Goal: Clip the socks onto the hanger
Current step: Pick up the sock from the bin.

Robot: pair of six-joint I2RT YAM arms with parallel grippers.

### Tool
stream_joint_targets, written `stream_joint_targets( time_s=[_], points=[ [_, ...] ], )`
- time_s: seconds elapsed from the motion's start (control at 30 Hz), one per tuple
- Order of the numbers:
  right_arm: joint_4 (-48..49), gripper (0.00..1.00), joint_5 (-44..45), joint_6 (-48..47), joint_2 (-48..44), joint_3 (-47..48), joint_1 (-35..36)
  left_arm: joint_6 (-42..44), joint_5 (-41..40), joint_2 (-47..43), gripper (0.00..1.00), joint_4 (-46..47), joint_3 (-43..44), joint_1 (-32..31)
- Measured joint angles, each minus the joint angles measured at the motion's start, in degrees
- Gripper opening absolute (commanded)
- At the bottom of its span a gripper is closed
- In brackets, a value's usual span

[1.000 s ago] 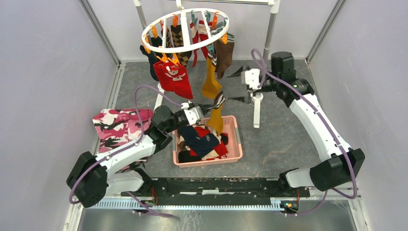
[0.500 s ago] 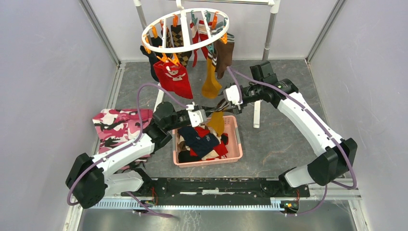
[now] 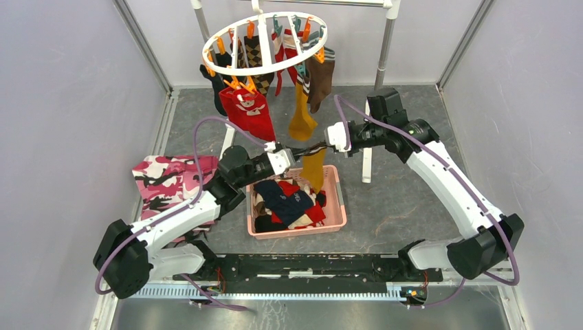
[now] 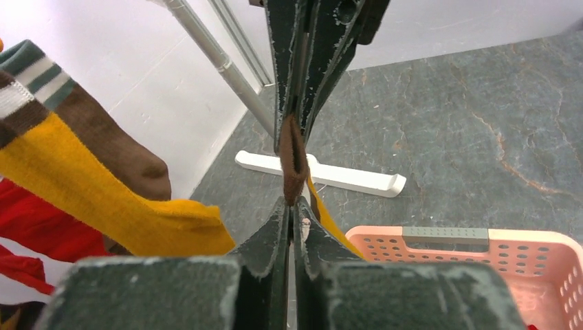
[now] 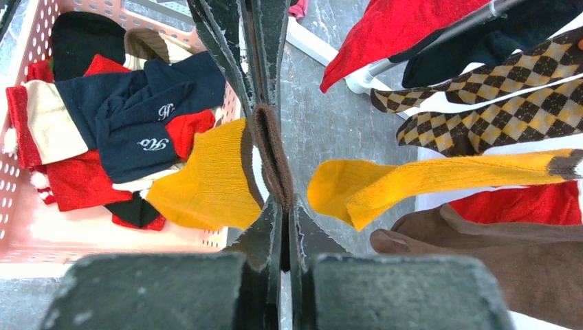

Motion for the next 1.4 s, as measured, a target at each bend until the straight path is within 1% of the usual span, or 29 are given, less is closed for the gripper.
stream_joint_targets(
  time_s=[0.03,0.17,0.3,0.37,0.47,0.6,0.67,0.73,0.77,0.87,1.0,1.03,1.13,1.2,1.23,1.33,1.4],
  points=[
    [0.3,0.00,0.0,0.5,-0.2,-0.1,0.0,-1.0,-0.5,0.0,0.24,0.2,0.0,0.0],
    [1.1,0.00,0.2,2.9,-0.2,-0.3,0.0,-6.0,-1.8,-0.3,0.44,3.0,-1.0,0.0],
    [1.5,0.00,0.3,5.9,-0.2,-0.3,0.0,-12.2,-1.7,-0.7,0.59,8.7,-4.6,0.0],
    [1.5,0.00,0.2,7.0,-0.2,-0.3,0.0,-14.9,-1.8,-0.9,0.62,12.8,-7.5,0.0],
    [1.5,0.00,0.2,8.4,-0.2,-0.3,0.0,-18.2,-2.0,-0.9,0.62,19.6,-11.3,0.0],
    [1.6,0.00,-0.2,9.6,-0.2,-0.3,0.0,-21.6,-2.4,-0.3,0.62,26.4,-12.2,0.0],
    [1.6,0.00,-0.5,10.1,-0.2,-0.3,0.0,-23.6,-2.9,0.6,0.61,30.3,-12.2,0.0],
    [1.6,0.00,-0.9,10.3,-0.2,-0.3,0.0,-25.1,-3.1,1.8,0.54,33.3,-12.2,0.0],
    [1.6,0.00,-1.0,10.5,-0.2,-0.3,0.0,-25.7,-3.1,2.6,0.53,34.6,-12.2,0.0],
    [1.6,0.00,-1.3,10.9,-0.2,-0.3,0.0,-27.5,-3.0,4.3,0.52,36.5,-12.1,0.0],
    [1.6,0.00,-1.4,11.4,-0.2,-0.3,0.0,-28.7,-3.0,5.6,0.47,37.5,-11.8,0.0],
    [1.6,0.00,-1.4,11.6,-0.2,-0.3,0.0,-28.9,-3.0,5.8,0.43,37.8,-11.8,0.0],
    [1.6,0.00,-1.7,11.8,-0.2,-0.3,0.0,-29.4,-3.0,6.2,0.26,38.6,-11.6,0.0],
    [1.7,0.00,-1.8,11.9,-0.2,-0.3,0.0,-29.8,-3.0,6.4,0.08,39.0,-11.4,0.0],
    [1.7,0.00,-1.8,11.9,-0.1,-0.3,0.0,-30.0,-3.0,6.4,0.03,39.1,-11.2,0.0],
    [1.7,0.01,-2.2,12.1,0.0,-0.3,-0.2,-30.2,-2.8,6.7,0.02,38.9,-10.4,0.0],
    [1.7,0.09,-2.4,12.4,0.1,-0.3,-0.3,-30.3,-2.8,6.7,0.02,38.9,-10.3,0.0]
  ],
)
